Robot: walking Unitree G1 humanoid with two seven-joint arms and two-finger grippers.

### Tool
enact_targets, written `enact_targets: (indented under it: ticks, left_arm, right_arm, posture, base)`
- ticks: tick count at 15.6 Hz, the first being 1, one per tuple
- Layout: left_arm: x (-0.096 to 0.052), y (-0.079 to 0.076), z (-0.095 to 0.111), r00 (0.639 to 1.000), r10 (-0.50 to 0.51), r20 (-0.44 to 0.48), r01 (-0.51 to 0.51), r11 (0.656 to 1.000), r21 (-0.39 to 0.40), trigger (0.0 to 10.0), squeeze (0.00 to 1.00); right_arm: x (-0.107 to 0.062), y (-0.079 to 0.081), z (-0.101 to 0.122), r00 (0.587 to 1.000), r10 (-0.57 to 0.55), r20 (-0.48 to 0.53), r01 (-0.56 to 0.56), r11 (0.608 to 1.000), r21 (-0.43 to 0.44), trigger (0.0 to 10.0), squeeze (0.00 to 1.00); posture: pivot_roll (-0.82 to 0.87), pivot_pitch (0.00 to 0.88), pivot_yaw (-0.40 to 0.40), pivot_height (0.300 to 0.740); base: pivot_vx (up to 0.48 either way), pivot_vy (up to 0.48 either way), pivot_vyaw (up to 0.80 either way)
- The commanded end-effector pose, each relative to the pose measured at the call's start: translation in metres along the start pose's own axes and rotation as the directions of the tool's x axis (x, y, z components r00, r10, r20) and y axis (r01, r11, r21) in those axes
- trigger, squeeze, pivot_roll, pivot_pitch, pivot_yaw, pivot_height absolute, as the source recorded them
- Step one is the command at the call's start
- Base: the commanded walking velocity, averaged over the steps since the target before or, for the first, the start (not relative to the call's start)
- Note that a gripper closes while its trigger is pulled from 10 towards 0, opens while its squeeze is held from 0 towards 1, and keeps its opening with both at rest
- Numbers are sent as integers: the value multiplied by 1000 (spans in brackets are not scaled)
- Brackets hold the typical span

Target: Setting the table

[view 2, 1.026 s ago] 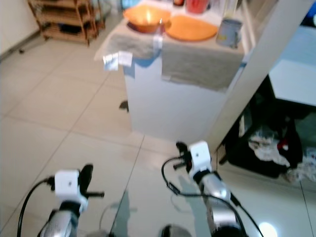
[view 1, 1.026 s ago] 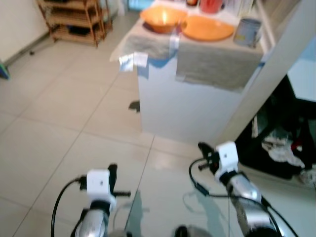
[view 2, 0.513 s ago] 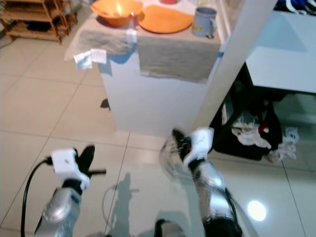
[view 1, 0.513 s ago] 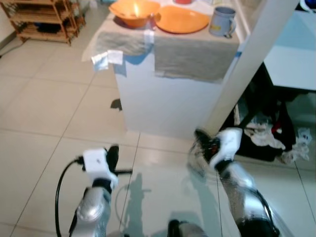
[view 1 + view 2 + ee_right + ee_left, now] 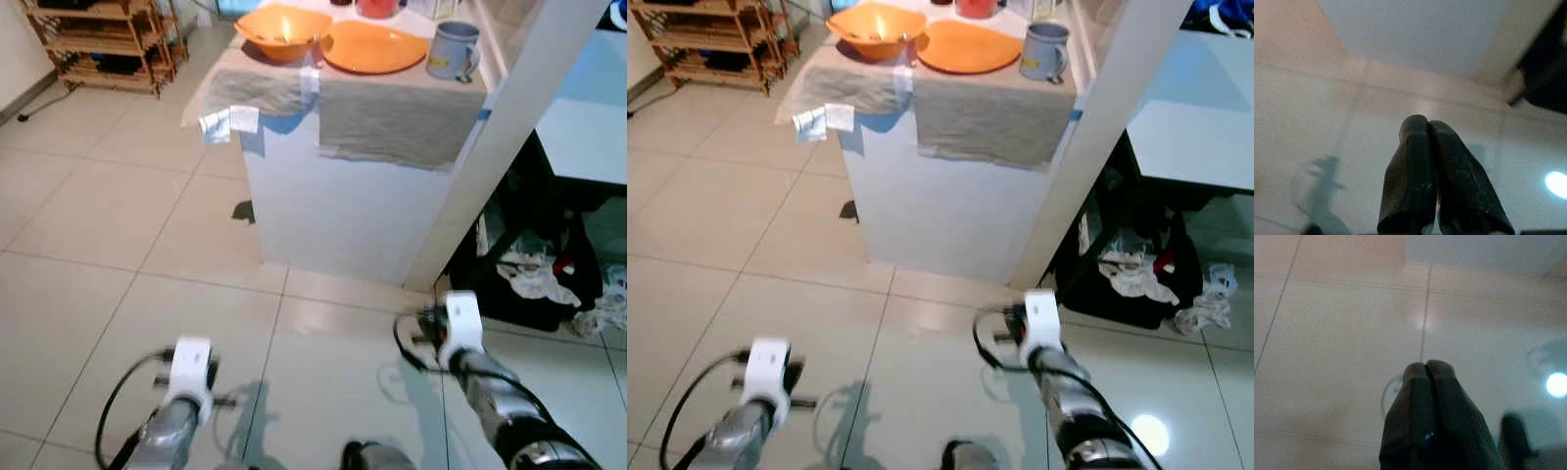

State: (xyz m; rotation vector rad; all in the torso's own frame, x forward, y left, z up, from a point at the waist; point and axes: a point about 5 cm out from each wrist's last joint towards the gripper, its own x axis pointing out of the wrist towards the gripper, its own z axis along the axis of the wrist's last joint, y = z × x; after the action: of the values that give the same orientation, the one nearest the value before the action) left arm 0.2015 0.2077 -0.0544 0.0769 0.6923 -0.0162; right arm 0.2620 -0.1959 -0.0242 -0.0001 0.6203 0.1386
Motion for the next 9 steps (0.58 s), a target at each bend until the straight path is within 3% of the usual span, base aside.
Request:
enact_targets:
  ticks: [1, 2, 4, 5, 7, 8, 9]
  left_arm:
    - [-5, 13, -28, 983, 69, -171, -59, 996, 64, 10000, 0]
    - [-9, 18, -38, 970, 92, -223, -74, 993, 90, 10000, 0]
    - [-31, 32, -78, 910, 149, -388, -105, 986, 133, 10000, 0]
    - [-38, 32, -89, 895, 152, -419, -101, 985, 143, 10000, 0]
    - [-41, 32, -95, 888, 165, -429, -125, 985, 118, 10000, 0]
    - [-40, 34, -93, 896, 166, -411, -176, 984, 13, 10000, 224]
    - [-37, 33, -87, 919, 143, -368, -196, 974, -110, 10000, 1000]
  right_arm:
    - [-2, -8, -12, 993, -55, -105, 44, 993, -111, 10000, 0]
    - [-5, -13, -21, 985, -83, -150, 57, 984, -168, 10000, 0]
    - [-27, -34, -64, 922, -193, -334, 82, 944, -319, 10000, 0]
    - [-36, -38, -78, 896, -224, -385, 77, 929, -362, 10000, 0]
    - [-37, -37, -82, 894, -224, -389, 82, 933, -351, 10000, 0]
    - [-36, -34, -81, 910, -186, -371, 91, 961, -260, 10000, 1000]
    - [-34, -35, -77, 916, -197, -350, 128, 969, -209, 10000, 1000]
  posture:
    - [-9, 65, -5, 740]
    - [-21, 60, 2, 740]
    - [-29, 60, 4, 740]
    - [-28, 64, 5, 740]
    - [-31, 65, 7, 740]
    - [-33, 62, 9, 740]
    - [-32, 58, 8, 740]
  base:
    - [0, 0, 0]
    - [0, 0, 0]
    - [0, 0, 0]
    - [0, 0, 0]
    - [0, 0, 0]
    - [0, 0, 0]
    - [0, 0, 0]
